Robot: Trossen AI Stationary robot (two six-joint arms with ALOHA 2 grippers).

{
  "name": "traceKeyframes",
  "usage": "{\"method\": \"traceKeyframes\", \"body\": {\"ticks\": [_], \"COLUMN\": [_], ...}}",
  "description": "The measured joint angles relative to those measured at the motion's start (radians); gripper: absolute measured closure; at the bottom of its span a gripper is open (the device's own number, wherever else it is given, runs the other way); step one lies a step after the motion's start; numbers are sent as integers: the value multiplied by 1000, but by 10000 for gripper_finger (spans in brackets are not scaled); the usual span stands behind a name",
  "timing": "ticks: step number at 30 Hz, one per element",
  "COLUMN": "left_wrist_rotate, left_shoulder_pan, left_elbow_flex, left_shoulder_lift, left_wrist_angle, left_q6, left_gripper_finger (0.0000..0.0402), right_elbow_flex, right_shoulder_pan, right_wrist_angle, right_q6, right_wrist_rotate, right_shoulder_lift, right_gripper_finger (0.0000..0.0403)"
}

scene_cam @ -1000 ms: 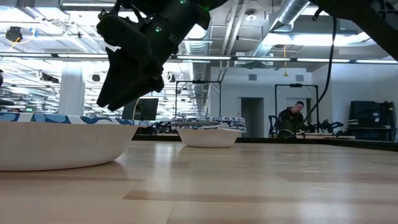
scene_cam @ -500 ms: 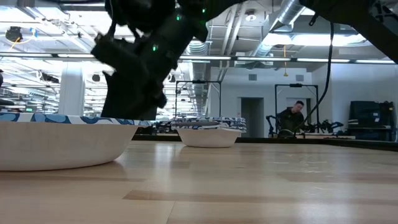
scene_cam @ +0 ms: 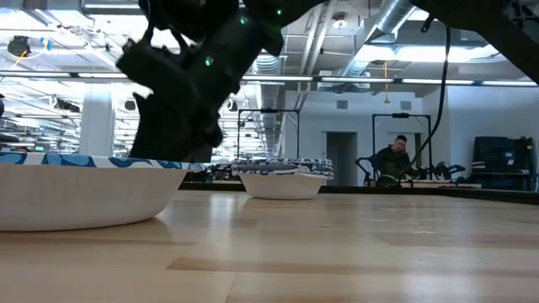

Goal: Nest bowls inside each other
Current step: Stack the white bowl on top of the other white bowl

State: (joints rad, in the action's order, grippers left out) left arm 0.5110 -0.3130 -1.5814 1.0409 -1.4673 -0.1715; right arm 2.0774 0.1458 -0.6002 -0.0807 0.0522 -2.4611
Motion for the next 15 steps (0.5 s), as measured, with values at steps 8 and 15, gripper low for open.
{"method": "traceKeyframes", "body": {"ticks": [8, 15], "left_wrist_rotate": [0, 0], "left_shoulder_pan": [0, 0], "left_elbow_flex": [0, 0], "left_shoulder_lift": [0, 0], "left_wrist_angle": [0, 15], "left_q6": [27, 30], "left_gripper_finger": [275, 276], "right_elbow_flex": [-40, -39], "right_shoulder_pan": [0, -6], "right_wrist_angle": [5, -1], "right_q6": [-55, -52], "right_wrist_rotate": [-52, -27], "right_shoulder_lift": [0, 5], "right_gripper_finger": [269, 390]}}
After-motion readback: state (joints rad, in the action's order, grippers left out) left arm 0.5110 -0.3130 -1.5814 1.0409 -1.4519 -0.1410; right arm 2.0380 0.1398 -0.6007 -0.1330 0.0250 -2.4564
